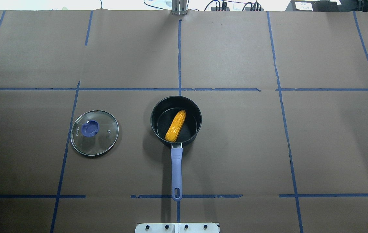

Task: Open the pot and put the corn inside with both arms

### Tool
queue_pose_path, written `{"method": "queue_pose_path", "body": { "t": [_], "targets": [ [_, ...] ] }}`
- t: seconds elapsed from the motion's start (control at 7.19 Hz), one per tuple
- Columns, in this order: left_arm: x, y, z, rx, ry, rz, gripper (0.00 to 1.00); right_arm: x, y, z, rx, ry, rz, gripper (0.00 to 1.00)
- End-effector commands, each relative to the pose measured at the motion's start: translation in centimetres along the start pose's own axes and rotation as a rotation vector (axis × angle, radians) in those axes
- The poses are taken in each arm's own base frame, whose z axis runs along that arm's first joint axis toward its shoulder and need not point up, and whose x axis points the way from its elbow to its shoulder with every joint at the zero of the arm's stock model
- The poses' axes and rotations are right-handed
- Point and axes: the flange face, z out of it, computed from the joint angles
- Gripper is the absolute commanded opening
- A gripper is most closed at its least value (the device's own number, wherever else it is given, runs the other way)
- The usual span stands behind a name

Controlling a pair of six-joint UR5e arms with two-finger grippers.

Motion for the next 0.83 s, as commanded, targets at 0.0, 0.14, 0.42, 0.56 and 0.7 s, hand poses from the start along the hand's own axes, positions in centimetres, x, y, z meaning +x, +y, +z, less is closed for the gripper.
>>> {"method": "queue_pose_path", "body": {
  "t": [0.0, 0.14, 0.42, 0.56, 0.7],
  "targets": [
    [0.07, -0.01, -0.07, 0.003, -0.001, 0.013, 1.00, 0.02, 0.03, 0.17, 0.000, -0.013, 0.005, 1.00],
    [-0.08, 0.00, 0.45, -0.009, -0.010, 0.011, 1.00, -0.12, -0.01, 0.06, 0.003, -0.017, 0.003, 1.00],
    [0.03, 0.07, 0.45, -0.009, 0.001, 0.011, 1.00, -0.26, -0.20, 0.05, 0.003, -0.016, 0.001, 1.00],
    [0.21, 0.03, 0.29, -0.005, 0.001, 0.014, 1.00, -0.23, -0.26, 0.05, 0.003, -0.015, 0.001, 1.00],
    [0.30, -0.04, 0.21, -0.004, 0.001, 0.015, 1.00, -0.26, -0.34, 0.00, 0.004, -0.015, 0.000, 1.00]
  ]
}}
